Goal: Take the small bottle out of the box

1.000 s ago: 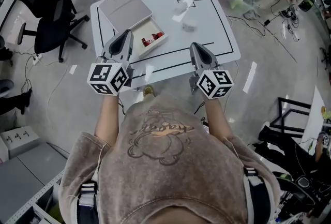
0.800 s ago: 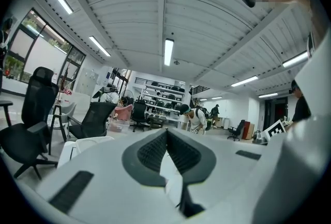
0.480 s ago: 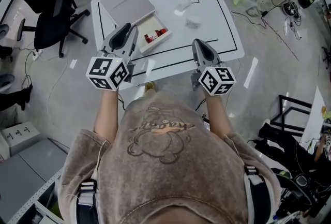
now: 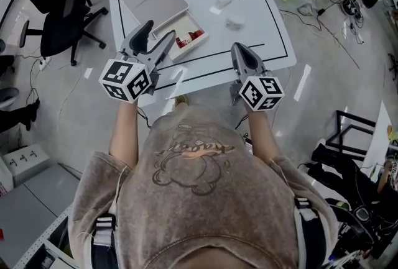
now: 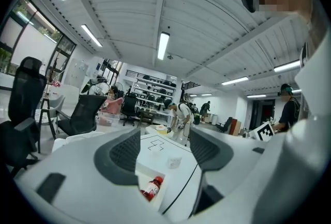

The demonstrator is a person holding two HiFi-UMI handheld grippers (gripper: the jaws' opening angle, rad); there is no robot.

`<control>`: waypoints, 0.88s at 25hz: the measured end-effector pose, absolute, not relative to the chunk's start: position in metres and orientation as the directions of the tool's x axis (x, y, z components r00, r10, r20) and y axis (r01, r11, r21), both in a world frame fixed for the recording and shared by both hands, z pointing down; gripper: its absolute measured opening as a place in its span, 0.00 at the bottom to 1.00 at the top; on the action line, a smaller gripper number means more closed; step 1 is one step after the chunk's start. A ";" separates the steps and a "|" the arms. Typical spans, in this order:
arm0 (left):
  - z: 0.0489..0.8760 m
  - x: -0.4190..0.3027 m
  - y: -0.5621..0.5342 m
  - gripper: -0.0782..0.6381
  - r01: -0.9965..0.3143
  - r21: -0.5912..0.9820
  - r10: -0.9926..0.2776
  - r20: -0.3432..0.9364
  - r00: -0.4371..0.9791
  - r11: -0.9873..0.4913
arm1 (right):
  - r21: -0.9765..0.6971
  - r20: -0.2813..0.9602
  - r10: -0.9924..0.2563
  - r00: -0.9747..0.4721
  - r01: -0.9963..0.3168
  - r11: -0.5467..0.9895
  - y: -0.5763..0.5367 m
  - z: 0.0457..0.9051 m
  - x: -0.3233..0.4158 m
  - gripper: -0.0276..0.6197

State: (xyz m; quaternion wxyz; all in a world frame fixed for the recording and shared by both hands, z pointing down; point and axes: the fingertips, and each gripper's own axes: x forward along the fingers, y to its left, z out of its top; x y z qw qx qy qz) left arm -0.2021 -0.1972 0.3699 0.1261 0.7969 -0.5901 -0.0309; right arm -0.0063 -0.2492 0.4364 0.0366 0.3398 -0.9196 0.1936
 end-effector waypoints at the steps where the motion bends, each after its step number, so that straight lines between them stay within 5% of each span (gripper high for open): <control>1: 0.370 -0.199 -0.198 0.52 -0.928 0.234 -0.942 0.105 0.320 -0.289 | -0.331 0.199 -0.612 -0.765 -0.641 0.693 -0.249 0.436 -0.006 0.04; 22: 0.496 -0.172 -0.259 0.55 -0.836 0.090 -0.668 0.559 0.492 -0.541 | -0.348 0.217 -0.648 -0.730 -0.679 0.647 -0.255 0.444 0.012 0.04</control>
